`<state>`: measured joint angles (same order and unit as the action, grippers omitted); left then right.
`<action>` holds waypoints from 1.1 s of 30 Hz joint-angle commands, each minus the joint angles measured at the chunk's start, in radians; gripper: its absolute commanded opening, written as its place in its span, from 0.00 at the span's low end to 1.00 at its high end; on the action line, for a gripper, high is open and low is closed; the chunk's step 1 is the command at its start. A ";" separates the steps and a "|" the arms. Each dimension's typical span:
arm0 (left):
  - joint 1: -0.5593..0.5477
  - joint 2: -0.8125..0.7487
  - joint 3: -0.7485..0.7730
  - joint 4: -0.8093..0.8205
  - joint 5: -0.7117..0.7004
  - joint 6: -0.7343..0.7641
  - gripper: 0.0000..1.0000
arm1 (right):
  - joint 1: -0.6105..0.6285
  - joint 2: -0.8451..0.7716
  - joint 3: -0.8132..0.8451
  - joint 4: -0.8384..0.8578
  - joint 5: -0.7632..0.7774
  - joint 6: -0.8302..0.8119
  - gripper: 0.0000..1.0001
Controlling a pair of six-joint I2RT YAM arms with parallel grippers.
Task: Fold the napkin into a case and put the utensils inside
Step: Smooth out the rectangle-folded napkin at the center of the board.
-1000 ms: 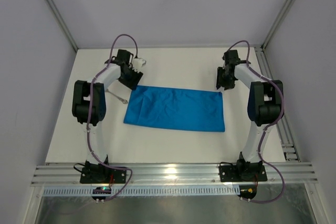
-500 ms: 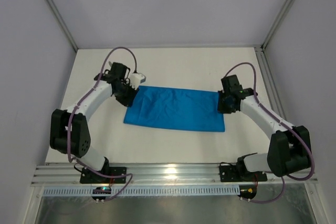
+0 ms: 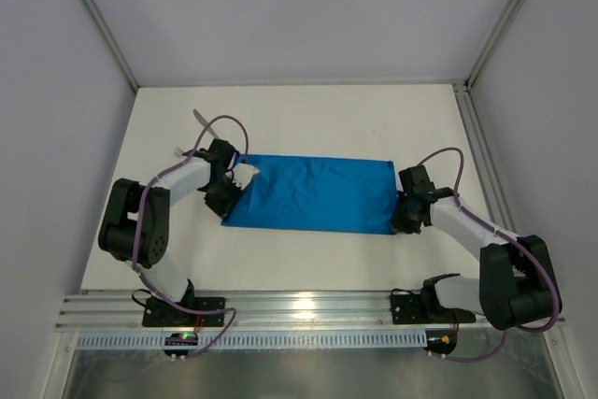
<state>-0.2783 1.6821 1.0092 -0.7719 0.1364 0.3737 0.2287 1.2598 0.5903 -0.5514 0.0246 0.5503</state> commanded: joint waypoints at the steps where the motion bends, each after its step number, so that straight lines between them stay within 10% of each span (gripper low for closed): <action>1: 0.004 -0.005 -0.049 0.037 -0.026 0.010 0.19 | -0.029 -0.019 -0.021 0.038 0.051 0.036 0.04; 12: 0.004 -0.208 0.083 -0.133 0.144 0.030 0.25 | 0.088 -0.184 0.285 -0.281 0.231 0.011 0.04; 22: -0.025 -0.142 -0.012 -0.044 0.132 -0.018 0.17 | 0.440 0.125 0.375 0.032 0.089 0.148 0.04; 33: -0.025 -0.052 -0.136 0.068 0.046 0.005 0.15 | 0.331 0.162 0.105 0.090 0.134 0.211 0.04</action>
<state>-0.3019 1.6016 0.8944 -0.7788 0.2081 0.3698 0.6205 1.4666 0.7765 -0.4915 0.1284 0.7227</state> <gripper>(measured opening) 0.152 0.038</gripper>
